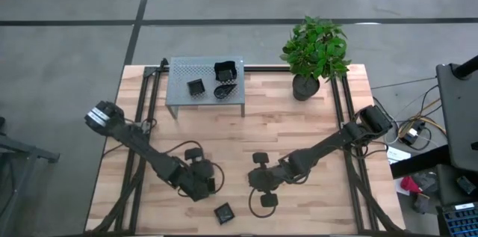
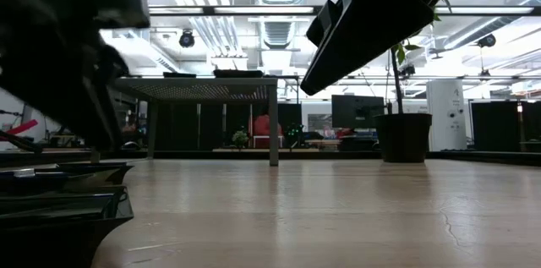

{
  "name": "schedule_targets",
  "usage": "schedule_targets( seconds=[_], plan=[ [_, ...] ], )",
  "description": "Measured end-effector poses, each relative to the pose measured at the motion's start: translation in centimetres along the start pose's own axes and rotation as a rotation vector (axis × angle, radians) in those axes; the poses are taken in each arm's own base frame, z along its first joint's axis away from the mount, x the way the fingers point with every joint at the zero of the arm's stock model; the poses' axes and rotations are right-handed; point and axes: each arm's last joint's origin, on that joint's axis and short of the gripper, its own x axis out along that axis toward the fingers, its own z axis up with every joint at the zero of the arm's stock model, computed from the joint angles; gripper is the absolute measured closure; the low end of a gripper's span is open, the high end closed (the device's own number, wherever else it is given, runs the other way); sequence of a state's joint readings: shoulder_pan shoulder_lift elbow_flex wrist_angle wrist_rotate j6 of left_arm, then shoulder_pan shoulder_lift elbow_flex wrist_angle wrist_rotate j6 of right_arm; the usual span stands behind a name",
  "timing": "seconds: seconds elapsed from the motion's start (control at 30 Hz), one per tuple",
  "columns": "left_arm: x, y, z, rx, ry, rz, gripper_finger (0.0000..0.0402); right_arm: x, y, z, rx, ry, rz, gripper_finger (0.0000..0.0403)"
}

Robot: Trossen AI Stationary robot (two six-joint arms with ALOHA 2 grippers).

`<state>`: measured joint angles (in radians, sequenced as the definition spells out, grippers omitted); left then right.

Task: Pick & Place Mini shaped plates
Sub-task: Stack the square plate on top of the stacked square plates on the shelf

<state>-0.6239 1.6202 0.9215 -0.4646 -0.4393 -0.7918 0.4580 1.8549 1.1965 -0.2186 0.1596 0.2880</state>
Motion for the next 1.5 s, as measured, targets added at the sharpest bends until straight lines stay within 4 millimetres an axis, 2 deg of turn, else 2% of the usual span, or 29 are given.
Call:
schedule_targets(
  seconds=[0.7, 0.83, 1.0, 1.1, 1.23, 1.5],
  plan=[
    [1.9, 0.9, -2.1, -0.029, 0.078, 0.070, 0.0287, 0.0, 0.0, 0.1, 0.003, -0.015, 0.005, 0.0346],
    [1.9, 1.0, -2.2, -0.022, 0.088, 0.081, 0.0313, 0.0, 0.0, 0.1, 0.003, -0.017, 0.005, 0.0346],
    [1.7, 1.0, -2.2, -0.013, 0.092, 0.086, 0.0374, 0.0, 0.0, 0.1, 0.003, -0.018, 0.005, 0.0346],
    [1.4, 1.1, -2.0, 0.000, 0.086, 0.079, 0.0396, 0.0, 0.0, 0.1, 0.003, -0.018, 0.005, 0.0346],
    [0.5, 1.4, -1.7, 0.007, 0.073, 0.070, 0.0394, 0.1, 0.0, 0.0, 0.002, -0.016, 0.005, 0.0346],
    [-2.9, 3.0, -0.6, 0.027, 0.000, 0.078, 0.0399, 0.1, 0.0, 0.0, 0.002, -0.016, 0.005, 0.0346]
  ],
)
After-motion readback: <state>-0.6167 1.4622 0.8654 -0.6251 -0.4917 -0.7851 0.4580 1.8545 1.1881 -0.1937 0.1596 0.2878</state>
